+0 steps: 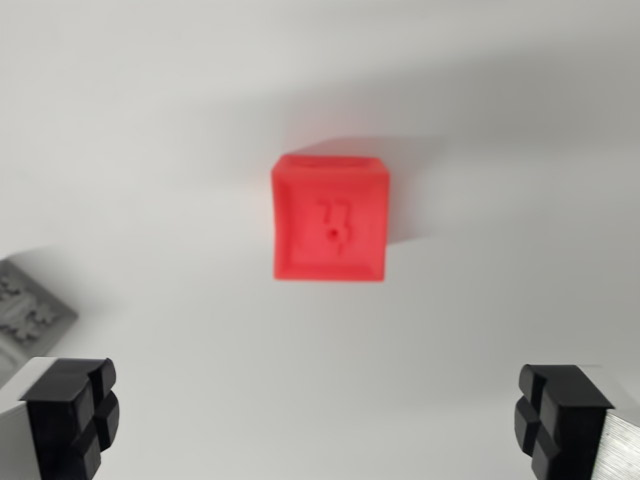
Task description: Destack cube
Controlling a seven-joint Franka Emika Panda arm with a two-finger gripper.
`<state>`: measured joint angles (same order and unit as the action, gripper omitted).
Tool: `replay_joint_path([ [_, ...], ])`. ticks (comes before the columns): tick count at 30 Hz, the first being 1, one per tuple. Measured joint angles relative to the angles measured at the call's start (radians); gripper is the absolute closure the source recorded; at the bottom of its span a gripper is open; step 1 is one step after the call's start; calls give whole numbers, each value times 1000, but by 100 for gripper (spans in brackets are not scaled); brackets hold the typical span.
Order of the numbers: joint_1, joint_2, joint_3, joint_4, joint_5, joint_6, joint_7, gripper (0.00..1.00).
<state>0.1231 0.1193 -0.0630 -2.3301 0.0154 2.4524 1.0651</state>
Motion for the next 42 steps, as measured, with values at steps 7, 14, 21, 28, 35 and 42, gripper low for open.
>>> replay_joint_path([
  [7, 0, -58, 0, 19, -6, -76, 5, 0],
  [14, 0, -101, 0, 41, -9, -141, 8, 0],
  [21, 0, -136, 0, 67, -11, -202, 10, 0],
  [28, 0, -163, 0, 93, -13, -255, 11, 0],
  [35, 0, -181, 0, 113, -14, -294, 12, 0],
  [42, 0, -189, 0, 127, -15, -316, 12, 0],
])
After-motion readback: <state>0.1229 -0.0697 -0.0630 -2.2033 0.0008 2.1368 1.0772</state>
